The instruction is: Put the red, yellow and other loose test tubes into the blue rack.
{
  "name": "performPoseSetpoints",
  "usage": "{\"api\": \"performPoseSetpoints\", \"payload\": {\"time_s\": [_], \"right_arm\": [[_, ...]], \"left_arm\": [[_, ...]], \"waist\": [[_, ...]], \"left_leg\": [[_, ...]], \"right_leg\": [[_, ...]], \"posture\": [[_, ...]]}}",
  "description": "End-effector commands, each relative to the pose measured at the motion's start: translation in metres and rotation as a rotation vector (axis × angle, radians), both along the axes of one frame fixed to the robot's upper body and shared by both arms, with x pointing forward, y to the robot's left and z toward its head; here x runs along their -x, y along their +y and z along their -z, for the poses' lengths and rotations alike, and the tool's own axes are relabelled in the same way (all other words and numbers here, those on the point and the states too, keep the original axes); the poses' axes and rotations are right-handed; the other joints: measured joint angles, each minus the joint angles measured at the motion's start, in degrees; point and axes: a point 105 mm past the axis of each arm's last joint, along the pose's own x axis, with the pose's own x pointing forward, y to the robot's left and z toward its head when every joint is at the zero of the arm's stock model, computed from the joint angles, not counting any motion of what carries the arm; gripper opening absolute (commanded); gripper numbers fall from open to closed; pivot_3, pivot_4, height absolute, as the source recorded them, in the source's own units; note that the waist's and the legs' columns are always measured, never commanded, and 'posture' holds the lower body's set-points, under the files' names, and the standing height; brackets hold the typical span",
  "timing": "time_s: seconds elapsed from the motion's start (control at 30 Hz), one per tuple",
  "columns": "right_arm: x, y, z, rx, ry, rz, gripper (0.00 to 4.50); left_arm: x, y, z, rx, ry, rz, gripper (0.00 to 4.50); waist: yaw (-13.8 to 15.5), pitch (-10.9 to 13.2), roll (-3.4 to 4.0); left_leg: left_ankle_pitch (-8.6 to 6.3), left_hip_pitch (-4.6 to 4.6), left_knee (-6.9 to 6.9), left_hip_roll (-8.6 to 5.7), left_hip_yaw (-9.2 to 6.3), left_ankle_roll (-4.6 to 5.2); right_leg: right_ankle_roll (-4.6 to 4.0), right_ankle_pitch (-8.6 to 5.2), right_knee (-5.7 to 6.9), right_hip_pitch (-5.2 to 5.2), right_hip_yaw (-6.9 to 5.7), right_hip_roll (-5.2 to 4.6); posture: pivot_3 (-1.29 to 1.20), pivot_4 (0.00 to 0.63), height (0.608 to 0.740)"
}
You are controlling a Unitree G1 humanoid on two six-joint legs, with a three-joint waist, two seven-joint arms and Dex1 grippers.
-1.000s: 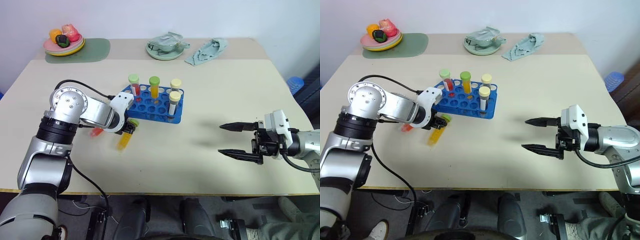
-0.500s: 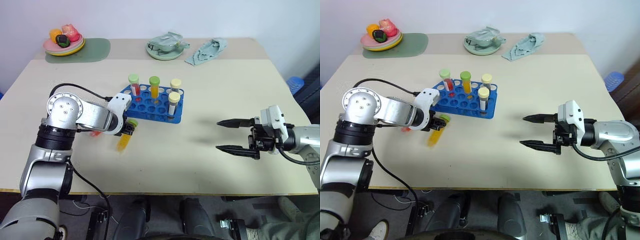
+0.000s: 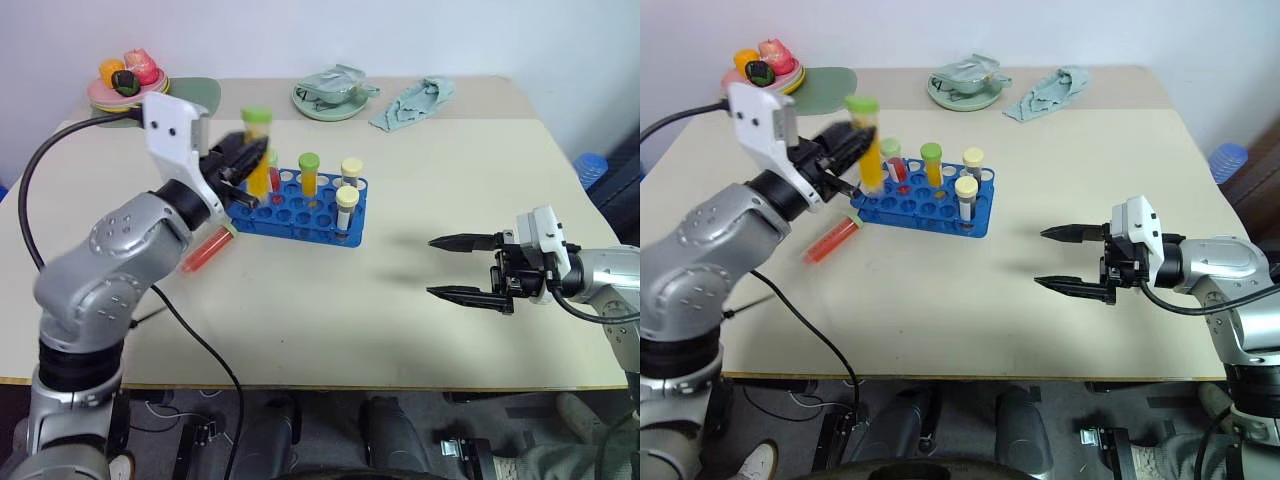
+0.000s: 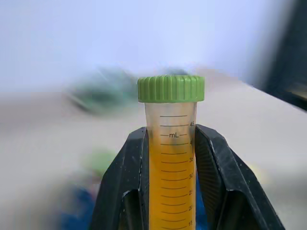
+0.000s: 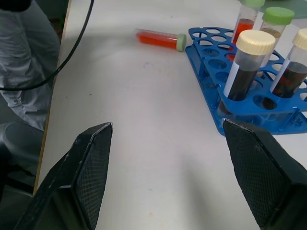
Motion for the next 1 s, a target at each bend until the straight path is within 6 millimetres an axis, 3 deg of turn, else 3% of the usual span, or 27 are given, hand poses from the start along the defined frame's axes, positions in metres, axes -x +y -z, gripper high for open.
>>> {"api": "performPoseSetpoints", "payload": {"time_s": [0.03, 0.3, 0.67, 1.0], "right_arm": [[-0.003, 0.001, -0.011, -0.022, -0.035, -0.001, 3.72], [-0.002, 0.003, -0.013, -0.031, -0.037, 0.012, 3.72], [0.002, 0.002, -0.017, -0.032, -0.050, 0.036, 3.72], [0.005, 0.001, -0.017, -0.036, -0.049, 0.051, 3.72]], "left_arm": [[0.002, -0.017, 0.008, -0.070, -0.193, 0.040, 0.80], [-0.022, -0.042, 0.054, 0.086, -0.184, 0.040, 0.80], [-0.038, -0.064, 0.079, 0.116, -0.169, 0.102, 0.80], [-0.040, -0.067, 0.106, 0.073, -0.117, 0.114, 0.80]], "waist": [[0.6, 0.0, 0.02], [1.2, 0.0, -0.04], [1.1, 0.0, -0.03], [1.1, 0.0, -0.03]], "left_leg": [[-0.03, 0.00, 0.01, -0.01, 0.03, 0.05], [-0.17, -0.04, 0.12, -0.03, -0.03, 0.29], [-0.20, -0.03, 0.13, -0.03, 0.00, 0.35], [-0.21, -0.03, 0.13, -0.02, 0.00, 0.37]], "right_leg": [[0.00, 0.00, -0.03, 0.04, 0.00, -0.03], [0.14, 0.10, -0.29, 0.10, 0.03, -0.09], [0.21, 0.13, -0.27, 0.07, 0.05, -0.07], [0.23, 0.14, -0.27, 0.07, 0.05, -0.06]], "posture": [[0.00, 0.150, 0.740], [0.00, 0.150, 0.740], [0.00, 0.150, 0.740], [0.00, 0.150, 0.740]]}}
